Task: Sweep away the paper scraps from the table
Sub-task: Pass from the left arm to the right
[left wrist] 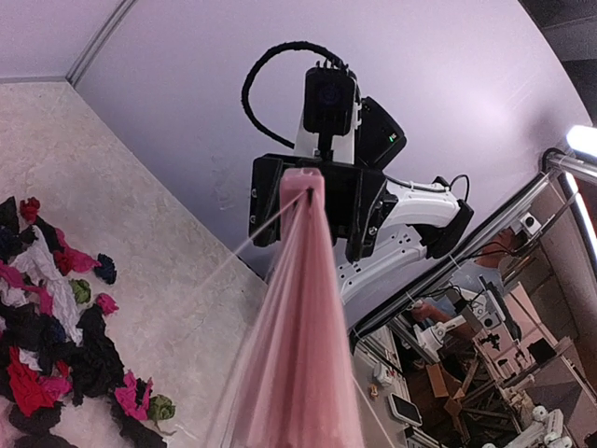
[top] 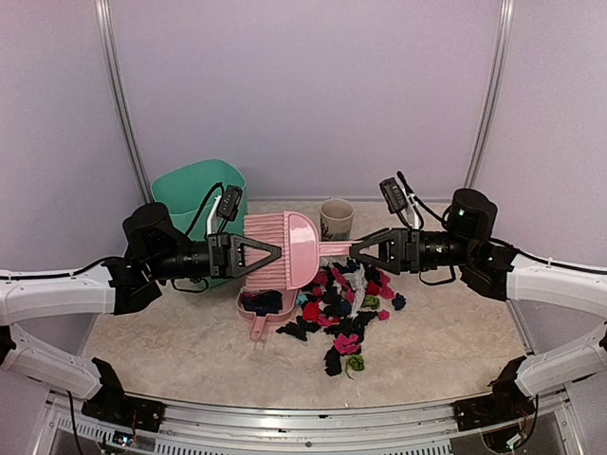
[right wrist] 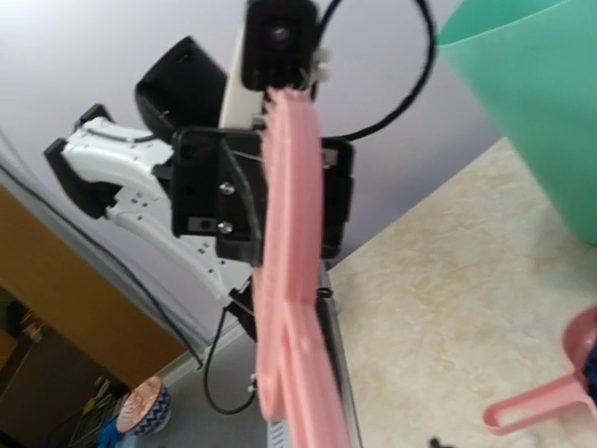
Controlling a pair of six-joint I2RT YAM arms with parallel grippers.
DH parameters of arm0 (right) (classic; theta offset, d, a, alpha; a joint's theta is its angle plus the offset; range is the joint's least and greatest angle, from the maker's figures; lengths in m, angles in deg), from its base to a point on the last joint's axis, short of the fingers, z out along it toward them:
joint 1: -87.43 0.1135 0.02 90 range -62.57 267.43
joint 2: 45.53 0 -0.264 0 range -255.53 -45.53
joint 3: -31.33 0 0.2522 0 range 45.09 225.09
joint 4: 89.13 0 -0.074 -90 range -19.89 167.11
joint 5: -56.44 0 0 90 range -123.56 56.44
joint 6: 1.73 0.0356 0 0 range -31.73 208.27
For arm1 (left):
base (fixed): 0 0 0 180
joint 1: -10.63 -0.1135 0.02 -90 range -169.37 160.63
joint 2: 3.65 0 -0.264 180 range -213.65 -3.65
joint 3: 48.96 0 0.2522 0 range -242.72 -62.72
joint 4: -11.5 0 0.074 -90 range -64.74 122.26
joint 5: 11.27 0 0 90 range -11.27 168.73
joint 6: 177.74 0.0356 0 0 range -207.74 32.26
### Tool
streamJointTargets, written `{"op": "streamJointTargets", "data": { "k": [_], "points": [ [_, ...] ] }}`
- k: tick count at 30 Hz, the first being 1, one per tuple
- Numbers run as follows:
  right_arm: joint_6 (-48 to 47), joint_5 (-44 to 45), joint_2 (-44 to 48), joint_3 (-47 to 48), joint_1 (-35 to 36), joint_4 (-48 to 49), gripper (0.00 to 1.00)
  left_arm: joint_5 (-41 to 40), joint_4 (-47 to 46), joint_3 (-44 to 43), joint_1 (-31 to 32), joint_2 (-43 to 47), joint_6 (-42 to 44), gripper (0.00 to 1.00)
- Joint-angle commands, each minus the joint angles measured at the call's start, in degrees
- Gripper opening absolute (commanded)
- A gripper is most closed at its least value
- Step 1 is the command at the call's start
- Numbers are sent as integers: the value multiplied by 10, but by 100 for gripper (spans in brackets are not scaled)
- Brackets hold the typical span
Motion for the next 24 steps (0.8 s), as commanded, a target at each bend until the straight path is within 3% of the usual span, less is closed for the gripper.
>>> {"op": "streamJointTargets", "data": {
  "k": [1,16,24],
  "points": [
    [33,-34,-30,17,14,75,56,11,-27,-6,3,-2,1,0],
    [89,-32,-62,8,23,160,35,-1,-40,3,11,0,-2,0],
    [92,-26,-68,7,25,163,30,-16,-46,11,11,11,-6,0]
  ]
}}
